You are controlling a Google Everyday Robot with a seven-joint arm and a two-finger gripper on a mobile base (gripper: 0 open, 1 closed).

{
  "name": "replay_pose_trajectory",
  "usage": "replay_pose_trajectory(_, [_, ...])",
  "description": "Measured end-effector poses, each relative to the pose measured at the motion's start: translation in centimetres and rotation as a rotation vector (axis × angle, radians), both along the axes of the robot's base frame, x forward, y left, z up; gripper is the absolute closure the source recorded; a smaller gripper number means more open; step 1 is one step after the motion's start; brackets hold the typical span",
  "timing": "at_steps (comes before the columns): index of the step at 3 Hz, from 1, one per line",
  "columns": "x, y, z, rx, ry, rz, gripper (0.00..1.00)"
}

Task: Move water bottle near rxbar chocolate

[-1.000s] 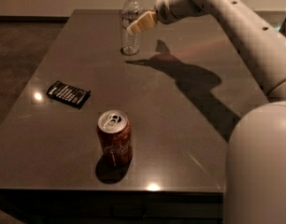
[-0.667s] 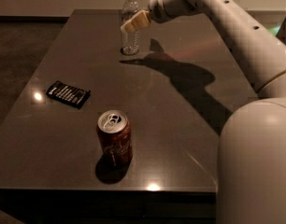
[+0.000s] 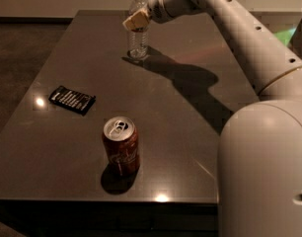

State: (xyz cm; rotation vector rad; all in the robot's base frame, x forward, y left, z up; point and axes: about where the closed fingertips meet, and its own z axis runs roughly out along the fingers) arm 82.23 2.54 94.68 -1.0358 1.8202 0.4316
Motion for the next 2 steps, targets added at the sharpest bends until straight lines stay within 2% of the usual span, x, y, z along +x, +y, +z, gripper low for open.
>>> replay_pose_trajectory(2, [-1.5, 1.4, 0.6, -0.003, -0.004, 0.06, 0.8])
